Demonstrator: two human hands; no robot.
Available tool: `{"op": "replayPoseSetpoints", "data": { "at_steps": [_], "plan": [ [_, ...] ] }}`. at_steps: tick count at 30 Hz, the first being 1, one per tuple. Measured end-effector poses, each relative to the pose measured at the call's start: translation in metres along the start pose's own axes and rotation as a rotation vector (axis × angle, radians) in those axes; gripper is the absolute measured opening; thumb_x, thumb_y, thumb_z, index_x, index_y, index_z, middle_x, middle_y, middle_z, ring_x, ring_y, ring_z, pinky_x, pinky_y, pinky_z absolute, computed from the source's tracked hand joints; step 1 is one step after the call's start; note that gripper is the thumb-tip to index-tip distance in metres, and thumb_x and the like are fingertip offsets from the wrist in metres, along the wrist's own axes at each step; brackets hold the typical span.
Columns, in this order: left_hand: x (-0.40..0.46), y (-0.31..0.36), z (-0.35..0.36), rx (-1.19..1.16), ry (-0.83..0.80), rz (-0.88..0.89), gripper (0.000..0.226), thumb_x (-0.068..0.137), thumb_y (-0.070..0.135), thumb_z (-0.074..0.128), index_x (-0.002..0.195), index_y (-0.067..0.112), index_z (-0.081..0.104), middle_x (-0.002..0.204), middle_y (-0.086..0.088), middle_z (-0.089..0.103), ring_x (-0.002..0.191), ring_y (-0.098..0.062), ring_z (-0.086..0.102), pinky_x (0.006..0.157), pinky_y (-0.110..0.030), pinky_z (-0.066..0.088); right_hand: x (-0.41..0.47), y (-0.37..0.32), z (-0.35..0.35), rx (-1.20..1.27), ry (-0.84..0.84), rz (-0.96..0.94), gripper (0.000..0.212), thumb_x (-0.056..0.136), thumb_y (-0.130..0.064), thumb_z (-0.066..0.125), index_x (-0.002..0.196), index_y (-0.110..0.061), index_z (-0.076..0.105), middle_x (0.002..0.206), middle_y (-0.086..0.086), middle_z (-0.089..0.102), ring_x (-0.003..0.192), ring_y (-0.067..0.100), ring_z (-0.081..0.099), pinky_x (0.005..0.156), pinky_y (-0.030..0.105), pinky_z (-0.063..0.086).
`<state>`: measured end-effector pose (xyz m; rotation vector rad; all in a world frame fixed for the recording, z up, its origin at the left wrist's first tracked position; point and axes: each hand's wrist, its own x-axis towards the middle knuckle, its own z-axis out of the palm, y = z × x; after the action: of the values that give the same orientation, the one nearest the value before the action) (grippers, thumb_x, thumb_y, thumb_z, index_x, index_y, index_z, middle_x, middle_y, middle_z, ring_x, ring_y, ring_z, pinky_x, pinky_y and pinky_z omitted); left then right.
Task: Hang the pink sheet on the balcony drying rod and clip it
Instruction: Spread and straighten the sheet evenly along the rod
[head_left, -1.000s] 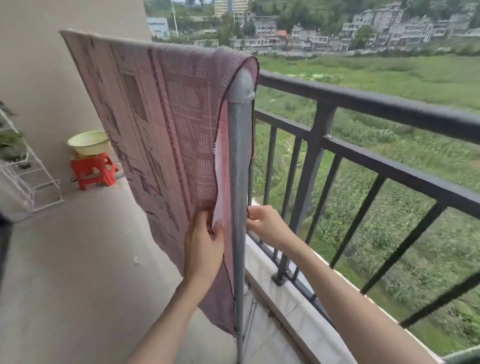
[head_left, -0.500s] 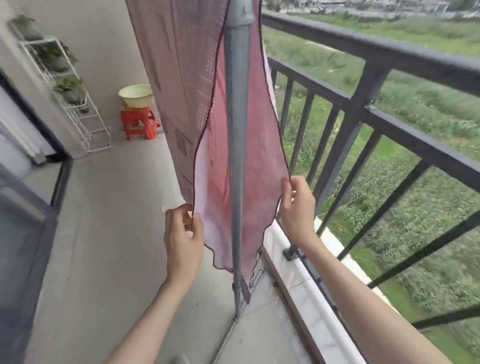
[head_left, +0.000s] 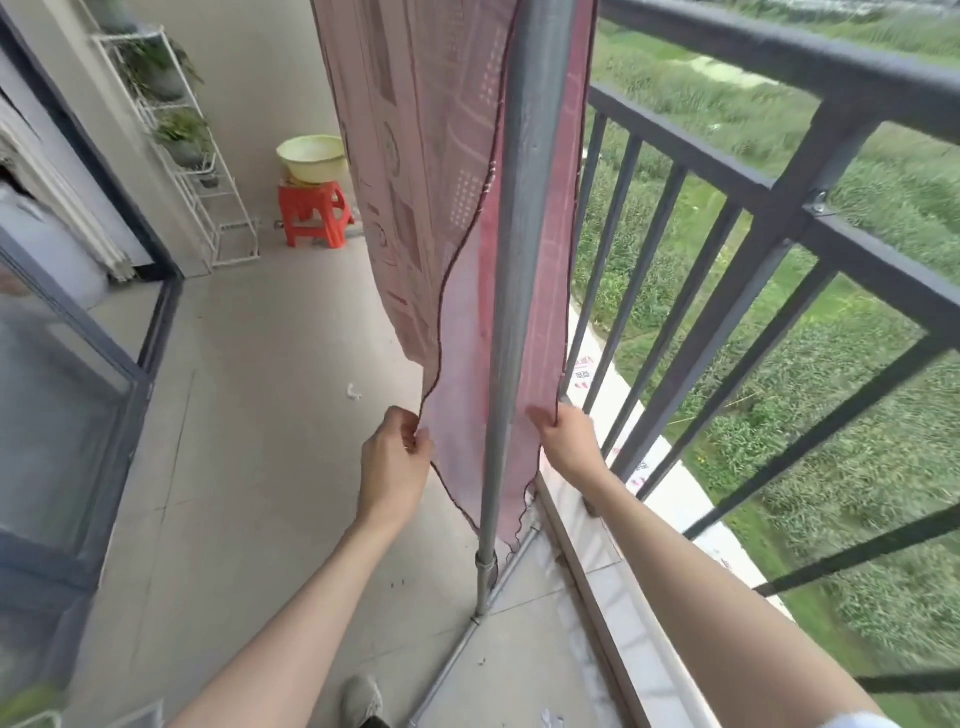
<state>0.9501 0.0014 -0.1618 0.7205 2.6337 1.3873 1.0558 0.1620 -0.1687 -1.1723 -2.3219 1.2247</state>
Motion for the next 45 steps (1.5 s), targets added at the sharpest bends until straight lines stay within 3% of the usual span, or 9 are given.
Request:
{"op": "replayPoseSetpoints", "data": {
  "at_steps": [7, 10, 22, 25, 28, 31, 34, 37, 45],
  "plan": [
    [0.031, -0.047, -0.060, -0.068, 0.472, -0.036, 0.014, 0.086, 0.000, 0.044, 0.099, -0.003, 0.049, 0.096, -0.029, 0.055, 0.083, -0.037, 0.055, 0.077, -0.045, 0.043, -0.010, 0.032, -0.043, 0.039, 0.259, 0.012, 0.034, 0.098, -0.019, 0.040, 0.066, -0.008, 0.047, 0.060, 0.002, 0.048, 0.062, 0.022, 0.042, 0.057, 0.037, 0.022],
    [0.012, -0.050, -0.060, -0.056, 0.502, 0.011, 0.016, 0.088, 0.001, 0.042, 0.102, -0.004, 0.048, 0.099, -0.030, 0.053, 0.083, -0.037, 0.054, 0.077, -0.044, 0.042, -0.021, 0.037, -0.039, 0.073, 0.296, -0.003, 0.032, 0.098, -0.018, 0.039, 0.068, -0.009, 0.049, 0.065, 0.005, 0.052, 0.063, 0.022, 0.043, 0.056, 0.033, 0.029],
    [0.003, -0.085, -0.081, 0.112, 0.548, -0.037, 0.022, 0.080, -0.011, 0.043, 0.095, -0.012, 0.060, 0.095, -0.035, 0.050, 0.089, -0.046, 0.050, 0.085, -0.044, 0.036, -0.034, 0.028, -0.072, -0.009, 0.517, -0.122, 0.026, 0.093, -0.007, 0.041, 0.073, 0.006, 0.052, 0.063, 0.018, 0.053, 0.059, 0.025, 0.041, 0.055, 0.036, 0.017],
    [-0.011, -0.086, -0.063, 0.163, 0.472, 0.028, 0.008, 0.080, -0.011, 0.050, 0.076, -0.013, 0.057, 0.078, -0.033, 0.052, 0.081, -0.046, 0.049, 0.073, -0.041, 0.030, -0.044, 0.029, -0.057, -0.004, 0.452, -0.134, 0.031, 0.096, -0.013, 0.043, 0.069, 0.004, 0.048, 0.059, 0.017, 0.051, 0.054, 0.023, 0.038, 0.053, 0.034, 0.020],
    [-0.023, -0.089, -0.045, 0.140, 0.331, 0.053, 0.011, 0.084, -0.007, 0.053, 0.087, -0.010, 0.063, 0.079, -0.031, 0.055, 0.082, -0.043, 0.051, 0.073, -0.039, 0.033, -0.051, 0.030, -0.035, -0.019, 0.365, -0.132, 0.035, 0.098, -0.024, 0.043, 0.069, -0.005, 0.046, 0.053, 0.004, 0.048, 0.048, 0.018, 0.038, 0.053, 0.034, 0.025],
    [-0.012, -0.084, -0.062, 0.130, 0.401, 0.015, 0.017, 0.084, -0.008, 0.050, 0.094, -0.011, 0.063, 0.085, -0.033, 0.054, 0.085, -0.044, 0.051, 0.076, -0.041, 0.033, -0.047, 0.026, -0.031, -0.029, 0.357, -0.111, 0.033, 0.098, -0.024, 0.043, 0.068, -0.010, 0.044, 0.052, -0.007, 0.042, 0.048, 0.008, 0.037, 0.049, 0.031, 0.024],
    [-0.006, -0.071, -0.079, 0.081, 0.456, -0.016, 0.019, 0.087, -0.005, 0.048, 0.099, -0.012, 0.062, 0.092, -0.034, 0.054, 0.089, -0.043, 0.052, 0.080, -0.037, 0.033, -0.045, 0.030, -0.029, -0.024, 0.321, -0.058, 0.037, 0.098, -0.023, 0.042, 0.062, -0.014, 0.040, 0.054, -0.004, 0.044, 0.052, 0.015, 0.039, 0.049, 0.026, 0.028],
    [-0.026, -0.058, -0.063, 0.014, 0.320, -0.001, 0.012, 0.087, -0.004, 0.052, 0.084, -0.012, 0.060, 0.079, -0.021, 0.047, 0.072, -0.030, 0.046, 0.063, -0.028, 0.024, -0.048, 0.032, -0.016, -0.005, 0.282, -0.031, 0.032, 0.096, -0.022, 0.045, 0.067, -0.008, 0.044, 0.061, 0.007, 0.051, 0.061, 0.026, 0.044, 0.056, 0.035, 0.026],
    [-0.065, -0.040, -0.021, -0.077, 0.046, -0.014, 0.020, 0.085, 0.004, 0.059, 0.068, 0.008, 0.050, 0.070, -0.008, 0.054, 0.058, -0.008, 0.049, 0.056, -0.015, 0.030, -0.079, 0.033, 0.006, -0.029, 0.179, -0.121, 0.029, 0.097, -0.023, 0.041, 0.071, -0.012, 0.044, 0.069, 0.016, 0.064, 0.067, 0.034, 0.060, 0.061, 0.041, 0.045]
  ]
}}
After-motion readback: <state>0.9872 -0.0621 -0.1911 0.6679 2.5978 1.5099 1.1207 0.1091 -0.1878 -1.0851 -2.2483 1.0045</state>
